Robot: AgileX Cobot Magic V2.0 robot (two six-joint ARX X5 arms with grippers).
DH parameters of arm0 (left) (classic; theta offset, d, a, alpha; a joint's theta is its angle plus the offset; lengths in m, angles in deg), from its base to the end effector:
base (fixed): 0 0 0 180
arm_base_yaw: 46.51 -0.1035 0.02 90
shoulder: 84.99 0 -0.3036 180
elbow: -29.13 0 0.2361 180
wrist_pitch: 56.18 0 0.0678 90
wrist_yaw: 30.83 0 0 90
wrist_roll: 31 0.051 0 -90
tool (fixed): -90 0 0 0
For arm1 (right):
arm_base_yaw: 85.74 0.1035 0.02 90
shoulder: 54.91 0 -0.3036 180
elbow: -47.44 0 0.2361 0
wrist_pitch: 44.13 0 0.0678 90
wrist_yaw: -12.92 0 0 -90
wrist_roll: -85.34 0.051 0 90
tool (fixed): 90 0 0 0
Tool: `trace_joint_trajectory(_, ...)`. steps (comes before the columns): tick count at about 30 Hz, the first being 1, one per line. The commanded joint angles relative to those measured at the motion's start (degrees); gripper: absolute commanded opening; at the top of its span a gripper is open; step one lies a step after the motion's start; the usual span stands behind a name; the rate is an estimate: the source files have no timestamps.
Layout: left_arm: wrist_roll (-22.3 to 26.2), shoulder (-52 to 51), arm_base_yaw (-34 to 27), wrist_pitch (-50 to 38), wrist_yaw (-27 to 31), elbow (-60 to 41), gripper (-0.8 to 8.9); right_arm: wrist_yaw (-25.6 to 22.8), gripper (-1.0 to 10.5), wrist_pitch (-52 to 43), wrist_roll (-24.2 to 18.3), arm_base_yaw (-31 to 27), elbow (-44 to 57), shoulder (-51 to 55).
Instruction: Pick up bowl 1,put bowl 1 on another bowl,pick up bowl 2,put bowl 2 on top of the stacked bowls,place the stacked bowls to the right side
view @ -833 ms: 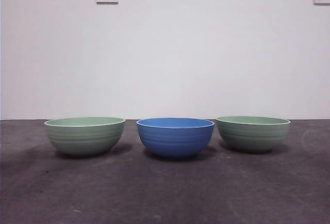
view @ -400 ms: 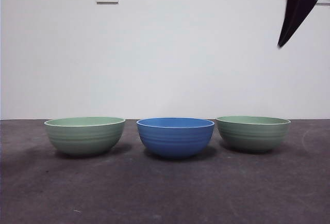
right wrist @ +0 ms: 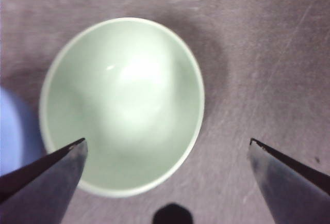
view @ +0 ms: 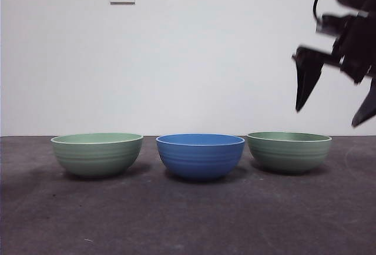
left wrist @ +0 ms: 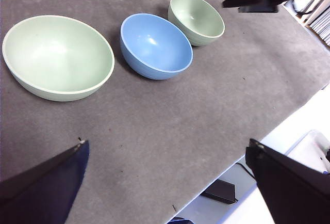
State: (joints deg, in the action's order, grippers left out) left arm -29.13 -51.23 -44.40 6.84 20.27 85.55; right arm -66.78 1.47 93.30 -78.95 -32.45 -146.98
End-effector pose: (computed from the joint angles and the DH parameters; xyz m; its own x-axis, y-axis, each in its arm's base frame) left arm 0.0662 -0.0345 0.2936 0.5695 -0.6494 -0.5040 0.5277 0.7589 -0.3816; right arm 0.3213 0.0474 0.2573 0.4998 0.2396 -0.8324 -0.0926 0.9703 0.2236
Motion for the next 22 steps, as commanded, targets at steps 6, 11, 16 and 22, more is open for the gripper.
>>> trace_joint_trajectory(6,-0.3,0.0,0.2,1.2,-0.1,0.0,5.98,-1.9,3.7,-3.6,1.2,0.1,-0.1,-7.1)
trace_joint_trajectory(11,-0.3,0.0,0.2,1.6,-0.1,0.0,5.98,-1.9,2.4,-5.7,1.7,0.1,-0.1,-8.4)
trace_joint_trajectory(16,-0.3,0.0,0.2,1.7,-0.1,0.0,5.98,-1.9,0.8,-6.6,1.6,0.0,-0.2,-8.4)
trace_joint_trajectory(22,-0.3,0.0,0.2,1.7,-0.1,0.0,5.98,-1.9,-0.1,-6.6,1.6,0.0,-0.2,-8.2)
